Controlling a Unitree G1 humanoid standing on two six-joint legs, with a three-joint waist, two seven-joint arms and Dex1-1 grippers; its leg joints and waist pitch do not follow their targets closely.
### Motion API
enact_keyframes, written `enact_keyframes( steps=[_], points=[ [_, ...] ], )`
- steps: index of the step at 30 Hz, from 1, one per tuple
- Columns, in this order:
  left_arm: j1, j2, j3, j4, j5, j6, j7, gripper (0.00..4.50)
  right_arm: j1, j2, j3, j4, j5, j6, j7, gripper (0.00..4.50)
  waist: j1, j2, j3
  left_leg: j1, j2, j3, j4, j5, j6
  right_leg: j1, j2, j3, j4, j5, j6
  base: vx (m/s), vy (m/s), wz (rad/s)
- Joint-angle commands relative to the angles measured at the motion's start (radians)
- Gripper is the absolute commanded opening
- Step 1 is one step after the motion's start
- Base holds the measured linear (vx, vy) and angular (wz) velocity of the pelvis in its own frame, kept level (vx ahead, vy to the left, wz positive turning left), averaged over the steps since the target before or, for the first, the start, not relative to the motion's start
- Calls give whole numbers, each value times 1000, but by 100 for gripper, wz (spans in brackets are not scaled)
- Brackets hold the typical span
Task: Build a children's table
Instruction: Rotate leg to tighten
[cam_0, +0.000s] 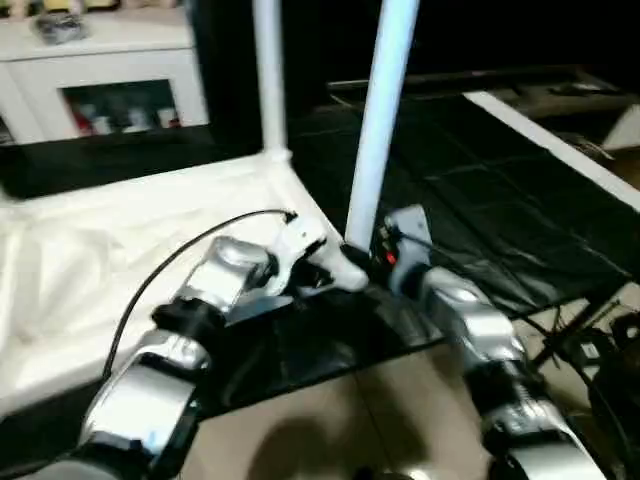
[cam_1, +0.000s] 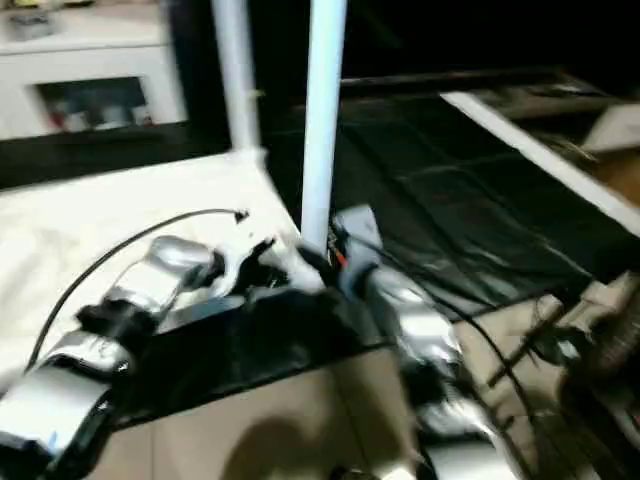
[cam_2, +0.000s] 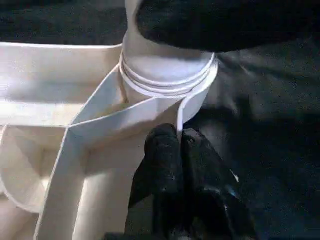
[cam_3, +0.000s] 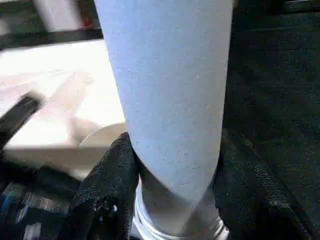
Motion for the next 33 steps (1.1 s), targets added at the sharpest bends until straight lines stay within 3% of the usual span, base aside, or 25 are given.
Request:
enact_keyframes(
  steps=[1, 2, 3, 4, 5, 6, 7, 8, 9, 10, 11, 12, 13, 14, 15, 18, 23, 24, 30, 33],
  points=[
    [-31, -92, -19, -31, -60, -20, -32, 0, -27, 41, -14, 52, 12, 7, -71, 189, -30, -25, -47, 30, -67, 37, 53, -420, 42, -8, -20, -128, -238, -950, 150, 6, 6, -27],
    [-31, -91, -19, -30, -54, -26, -25, 0, -24, 45, -19, 47, 14, -4, -70, 189, -27, 28, -54, 31, -50, 32, 28, -424, 55, 28, -21, -155, -243, -874, 164, 6, 6, -27],
    [-31, -90, -19, -29, -53, -28, -23, 0, -23, 46, -21, 46, 15, -6, -69, 245, 14, 69, -51, -126, 71, -49, -115, -640, 35, 193, -63, -26, 125, -386, 37, 125, 51, -52],
    [-30, -89, -19, -28, -50, -30, -21, 0, -21, 48, -24, 43, 17, -8, -68, 245, 11, 64, -56, -47, 61, -45, -152, -683, 28, 110, -32, 25, 64, -124, -17, 144, 13, -33],
    [-28, -86, -18, -31, -47, -32, -20, 0, -16, 51, -28, 36, 21, -8, -65, 245, -10, 21, -64, -9, 42, -44, -129, -666, 35, 87, -42, 49, 46, -191, -28, 144, 13, -33],
    [-21, -74, -22, -36, -40, -37, -28, 0, -2, 47, -26, 18, 25, -9, -44, 262, 24, -4, -60, -17, -30, -18, -65, -479, -17, 62, -92, 41, -71, -654, -27, 68, -16, -4],
    [-17, -63, -25, -36, -34, -44, -35, 0, 10, 41, -22, 3, 28, -15, -19, 270, 37, -10, -66, -29, -35, -6, -48, -361, 0, 56, -100, 53, -80, -730, -31, 78, -12, -9],
    [-17, -61, -24, -35, -32, -46, -35, 0, 12, 40, -21, 3, 29, -19, -15, 279, 58, -17, -87, -72, -29, -7, -53, -143, 43, 92, -95, 70, -52, -607, -44, 78, -12, -9],
    [-15, -54, -23, -32, -31, -50, -39, 0, 22, 31, -20, -7, 27, -28, -6, 288, 71, -7, -99, -66, -19, -2, -55, 38, 71, 80, -74, 72, -21, -315, -115, 85, -56, -4],
    [-14, -49, -23, -30, -30, -52, -42, 0, 29, 25, -20, -14, 26, -34, -2, 296, 73, 2, -105, -59, -19, 2, -43, 179, 111, 72, -54, 68, 12, -32, -204, 73, -32, 2],
    [-15, -43, -21, -25, -30, -55, -42, 0, 38, 16, -19, -21, 32, -49, 16, 305, 72, -1, -102, -67, -24, 4, -37, 219, 133, 72, -44, 68, 21, 71, -231, 73, -32, 2],
    [-15, -37, -19, -20, -29, -58, -42, 0, 48, 7, -18, -30, 38, -60, 37, 324, 78, 1, -107, -58, -24, 7, -34, 252, 176, 70, -41, 67, 30, 191, -282, 60, 1, -1],
    [-14, -30, -18, -17, -26, -61, -43, 0, 63, -5, -17, -47, 46, -65, 63, 333, 82, 0, -105, -57, -22, 9, -34, 240, 218, 70, -40, 65, 31, 210, -309, 0, 0, 0],
    [-12, -21, -18, -13, -23, -67, -48, 0, 84, -23, -14, -73, 56, -67, 102, 333, 86, 0, -103, -54, -20, 12, -35, 212, 232, 68, -40, 64, 26, 185, -317, 0, 0, 0],
    [-8, -6, -21, -12, -19, -77, -64, 0, 122, -55, -10, -122, 73, -59, 169, 350, 94, 1, -98, -53, -11, 14, -39, 154, 240, 68, -45, 65, 19, 104, -316, 0, 0, 0],
    [-2, 11, -30, -18, -22, -85, -97, 0, 166, -98, 0, -184, 94, -43, 259, 368, 101, 1, -92, -49, -1, 16, -47, 38, 208, 68, -46, 66, 5, -54, -287, 0, 0, 0],
    [23, 62, -88, -43, -11, -147, -252, 0, 225, -233, 16, -283, 157, -14, 477, 408, 103, -6, -82, -49, -1, 25, -59, -89, 139, 65, -44, 78, -15, -203, -240, 0, 0, 0],
    [24, 65, -92, -44, -10, -151, -262, 0, 226, -240, 15, -286, 160, -12, 487, 429, 106, -7, -82, -44, -1, 26, -61, -113, 129, 63, -44, 83, -19, -236, -231, 0, 0, 0],
    [38, 119, -152, -57, -7, -238, -432, 0, 225, -360, 39, -338, 204, 55, 675, 445, 116, -7, -84, -41, 0, 34, -62, -100, 119, 60, -41, 94, -16, -232, -227, 0, 0, 0],
    [47, 145, -183, -81, -12, -268, -529, 0, 214, -417, 78, -348, 209, 76, 787, 445, 123, -7, -86, -38, 5, 38, -61, -82, 124, 57, -38, 96, -7, -180, -251, 0, 0, 0]
  ],
)
